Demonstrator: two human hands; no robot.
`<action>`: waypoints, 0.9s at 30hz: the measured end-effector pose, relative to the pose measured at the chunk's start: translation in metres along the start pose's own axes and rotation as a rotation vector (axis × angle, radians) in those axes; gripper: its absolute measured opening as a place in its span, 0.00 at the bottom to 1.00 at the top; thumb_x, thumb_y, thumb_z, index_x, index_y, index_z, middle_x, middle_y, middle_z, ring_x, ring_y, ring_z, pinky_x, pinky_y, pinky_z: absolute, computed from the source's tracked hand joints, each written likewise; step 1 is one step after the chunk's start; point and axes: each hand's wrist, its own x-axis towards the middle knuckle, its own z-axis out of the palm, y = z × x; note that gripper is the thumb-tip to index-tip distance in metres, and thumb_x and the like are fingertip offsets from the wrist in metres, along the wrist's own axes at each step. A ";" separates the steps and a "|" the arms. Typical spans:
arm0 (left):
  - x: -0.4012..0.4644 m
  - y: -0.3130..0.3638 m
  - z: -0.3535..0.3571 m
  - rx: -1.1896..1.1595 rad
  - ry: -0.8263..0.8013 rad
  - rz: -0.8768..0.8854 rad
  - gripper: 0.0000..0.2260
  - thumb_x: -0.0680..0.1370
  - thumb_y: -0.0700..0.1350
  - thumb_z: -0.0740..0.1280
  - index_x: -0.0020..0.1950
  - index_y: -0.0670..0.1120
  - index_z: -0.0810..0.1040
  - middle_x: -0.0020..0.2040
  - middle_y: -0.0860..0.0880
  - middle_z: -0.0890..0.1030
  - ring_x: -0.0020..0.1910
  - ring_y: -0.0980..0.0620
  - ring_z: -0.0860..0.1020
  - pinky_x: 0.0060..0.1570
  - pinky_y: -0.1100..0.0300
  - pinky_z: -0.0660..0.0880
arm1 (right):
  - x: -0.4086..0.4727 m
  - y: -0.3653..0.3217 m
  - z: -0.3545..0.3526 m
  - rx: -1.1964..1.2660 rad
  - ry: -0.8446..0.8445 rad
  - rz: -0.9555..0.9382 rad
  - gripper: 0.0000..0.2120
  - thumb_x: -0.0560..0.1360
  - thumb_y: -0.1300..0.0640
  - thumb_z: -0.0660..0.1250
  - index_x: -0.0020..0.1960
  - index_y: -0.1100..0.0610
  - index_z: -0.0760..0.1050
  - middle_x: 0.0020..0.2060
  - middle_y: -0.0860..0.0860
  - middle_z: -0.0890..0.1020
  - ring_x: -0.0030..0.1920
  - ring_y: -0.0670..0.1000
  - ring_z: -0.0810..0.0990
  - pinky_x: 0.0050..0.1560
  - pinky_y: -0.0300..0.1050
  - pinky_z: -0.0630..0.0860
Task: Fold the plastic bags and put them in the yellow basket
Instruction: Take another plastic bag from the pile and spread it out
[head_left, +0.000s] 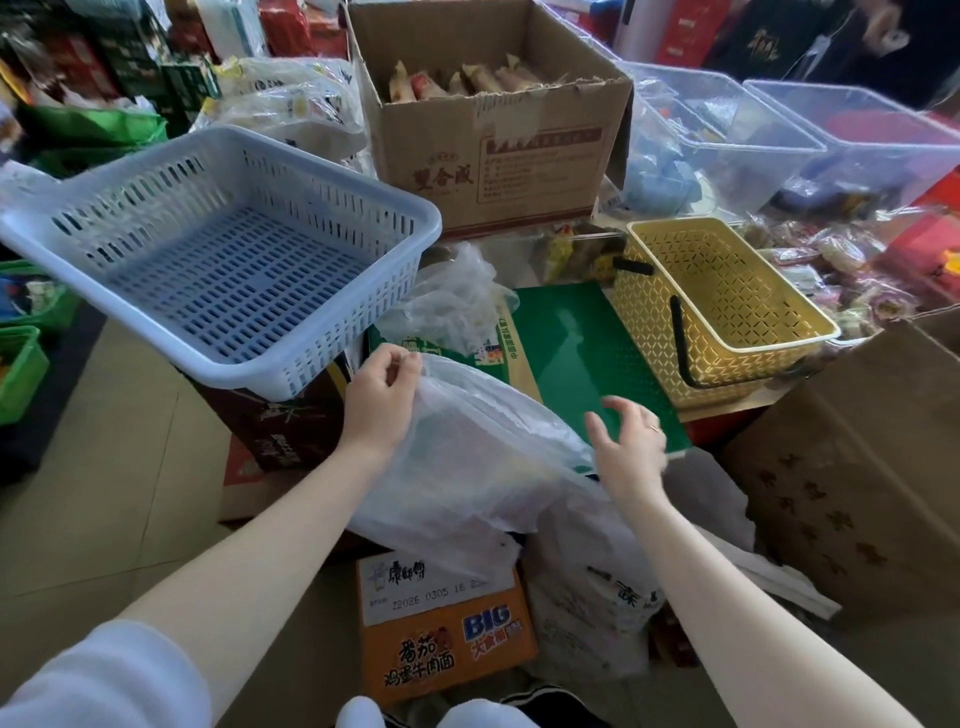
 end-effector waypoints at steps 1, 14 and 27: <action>-0.002 0.003 0.001 -0.008 -0.035 0.010 0.12 0.79 0.45 0.60 0.36 0.49 0.71 0.30 0.53 0.71 0.29 0.59 0.69 0.33 0.67 0.66 | -0.007 -0.018 0.002 0.053 -0.052 -0.167 0.16 0.78 0.52 0.62 0.64 0.56 0.72 0.63 0.54 0.73 0.65 0.54 0.69 0.60 0.44 0.64; -0.025 0.030 -0.015 -0.335 -0.513 0.031 0.11 0.72 0.47 0.69 0.52 0.47 0.77 0.43 0.52 0.79 0.43 0.58 0.78 0.45 0.67 0.74 | -0.034 -0.102 0.008 0.402 -0.245 -0.372 0.10 0.71 0.53 0.72 0.37 0.53 0.71 0.30 0.44 0.70 0.31 0.44 0.65 0.32 0.40 0.62; -0.017 -0.016 -0.028 0.075 -0.440 0.246 0.26 0.65 0.73 0.60 0.30 0.49 0.68 0.23 0.57 0.66 0.25 0.60 0.65 0.28 0.70 0.62 | -0.005 -0.083 -0.021 0.720 -0.487 -0.235 0.13 0.67 0.59 0.71 0.32 0.59 0.67 0.31 0.54 0.72 0.34 0.53 0.67 0.35 0.45 0.62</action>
